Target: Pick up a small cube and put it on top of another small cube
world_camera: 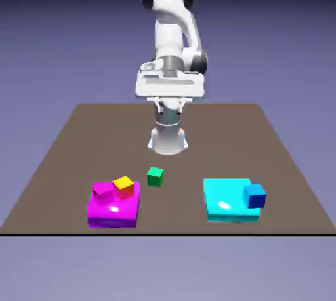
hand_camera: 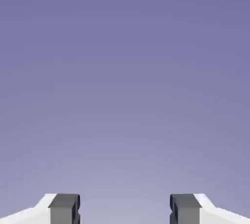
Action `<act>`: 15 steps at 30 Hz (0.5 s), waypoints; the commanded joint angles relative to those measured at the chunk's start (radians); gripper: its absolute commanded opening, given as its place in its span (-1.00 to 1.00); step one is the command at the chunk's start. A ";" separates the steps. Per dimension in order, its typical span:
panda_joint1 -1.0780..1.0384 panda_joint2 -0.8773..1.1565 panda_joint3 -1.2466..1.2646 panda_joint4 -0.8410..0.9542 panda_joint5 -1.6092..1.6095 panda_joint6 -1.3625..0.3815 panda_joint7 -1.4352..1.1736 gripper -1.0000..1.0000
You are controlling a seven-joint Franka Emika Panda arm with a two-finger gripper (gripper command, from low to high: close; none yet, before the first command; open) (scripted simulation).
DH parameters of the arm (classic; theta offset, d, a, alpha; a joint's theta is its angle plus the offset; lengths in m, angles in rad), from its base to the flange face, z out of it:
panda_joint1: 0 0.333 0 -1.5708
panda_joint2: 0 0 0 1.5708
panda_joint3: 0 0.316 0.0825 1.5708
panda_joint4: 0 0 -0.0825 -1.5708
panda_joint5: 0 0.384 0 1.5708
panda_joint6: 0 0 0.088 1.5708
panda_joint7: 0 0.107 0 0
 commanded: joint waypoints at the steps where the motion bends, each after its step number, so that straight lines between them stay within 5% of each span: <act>1: 0.006 0.036 -0.025 -0.014 -0.005 -0.030 0.015 0.00; 11: 0.067 0.391 -0.269 -0.148 -0.055 -0.326 0.157 0.00; 15: 0.015 0.499 -0.188 -0.139 0.036 -0.229 0.095 0.00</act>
